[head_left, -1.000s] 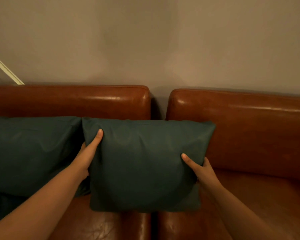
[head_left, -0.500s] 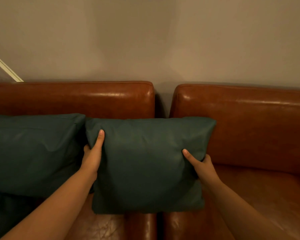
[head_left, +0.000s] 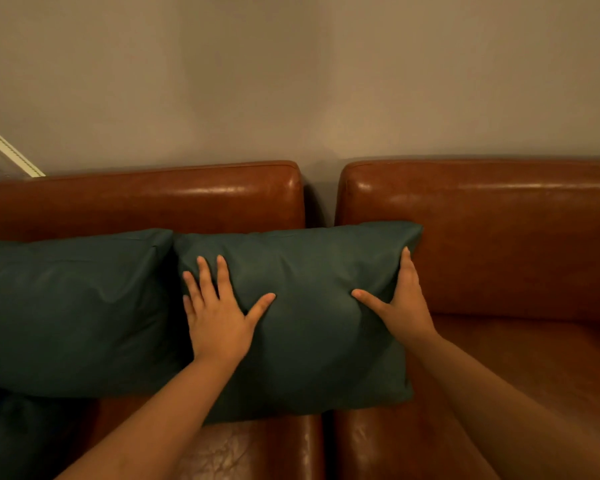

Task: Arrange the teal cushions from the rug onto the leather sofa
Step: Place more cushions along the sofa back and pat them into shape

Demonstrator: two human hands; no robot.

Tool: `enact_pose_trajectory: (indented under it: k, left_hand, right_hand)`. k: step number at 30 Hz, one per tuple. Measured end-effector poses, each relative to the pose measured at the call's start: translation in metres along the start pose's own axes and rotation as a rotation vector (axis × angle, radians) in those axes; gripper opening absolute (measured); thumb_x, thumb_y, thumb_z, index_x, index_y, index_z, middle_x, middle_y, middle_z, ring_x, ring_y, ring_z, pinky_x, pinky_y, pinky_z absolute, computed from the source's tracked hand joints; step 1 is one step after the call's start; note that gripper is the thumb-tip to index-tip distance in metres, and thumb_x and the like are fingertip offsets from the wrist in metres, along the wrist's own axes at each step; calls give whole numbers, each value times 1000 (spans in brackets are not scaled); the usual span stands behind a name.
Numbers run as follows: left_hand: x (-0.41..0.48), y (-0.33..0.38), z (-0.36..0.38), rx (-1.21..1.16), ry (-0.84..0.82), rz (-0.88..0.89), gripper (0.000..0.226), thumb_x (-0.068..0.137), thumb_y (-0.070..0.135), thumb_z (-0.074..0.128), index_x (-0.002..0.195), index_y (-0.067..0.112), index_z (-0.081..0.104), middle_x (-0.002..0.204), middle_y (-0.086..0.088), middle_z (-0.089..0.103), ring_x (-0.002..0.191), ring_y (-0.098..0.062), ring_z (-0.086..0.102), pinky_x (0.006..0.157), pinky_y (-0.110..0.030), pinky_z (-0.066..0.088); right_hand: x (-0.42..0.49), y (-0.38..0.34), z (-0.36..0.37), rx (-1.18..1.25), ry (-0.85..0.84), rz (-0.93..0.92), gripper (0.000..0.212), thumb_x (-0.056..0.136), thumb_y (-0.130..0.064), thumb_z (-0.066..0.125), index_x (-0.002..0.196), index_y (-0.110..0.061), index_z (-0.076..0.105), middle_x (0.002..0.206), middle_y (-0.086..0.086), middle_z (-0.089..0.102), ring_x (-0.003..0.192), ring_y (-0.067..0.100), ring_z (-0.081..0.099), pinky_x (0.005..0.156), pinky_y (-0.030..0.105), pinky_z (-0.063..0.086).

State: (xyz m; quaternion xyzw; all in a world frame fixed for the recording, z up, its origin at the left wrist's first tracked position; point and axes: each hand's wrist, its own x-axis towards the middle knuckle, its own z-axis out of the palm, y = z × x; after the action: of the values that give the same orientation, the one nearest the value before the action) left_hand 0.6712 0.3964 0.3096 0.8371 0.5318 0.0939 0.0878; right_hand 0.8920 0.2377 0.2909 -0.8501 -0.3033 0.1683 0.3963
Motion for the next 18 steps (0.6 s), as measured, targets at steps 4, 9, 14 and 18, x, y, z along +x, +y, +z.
enact_pose_trajectory:
  k: [4,9,14,18]
  left_hand:
    - [-1,1,-3,-17,-36,-10,108,70,82,26,152,16,1,160,-14,-4,146,-37,-4,117,-48,12]
    - [-4,0,-8,-19,-46,11,105,77,75,39,152,13,1,160,-16,-4,146,-38,-4,117,-46,9]
    - [-6,1,-14,6,-63,30,106,77,76,38,152,10,2,159,-18,-4,146,-38,-3,117,-47,10]
    - [-4,9,-15,19,-76,93,110,76,79,30,151,4,0,160,-12,-5,147,-29,-8,118,-46,5]
  right_hand:
    - [-4,-6,-2,-36,2,51,124,66,-57,76,153,-14,0,161,6,13,146,23,16,118,37,21]
    - [-14,-14,-5,-104,-19,55,113,75,-56,70,153,-14,1,161,5,13,146,21,16,117,35,20]
    - [-23,-16,-11,-139,-50,40,102,82,-48,69,154,-15,5,160,4,17,145,22,21,115,33,23]
    - [-27,-11,-19,-145,-124,2,97,85,-46,66,154,-18,3,161,0,13,146,18,19,115,29,20]
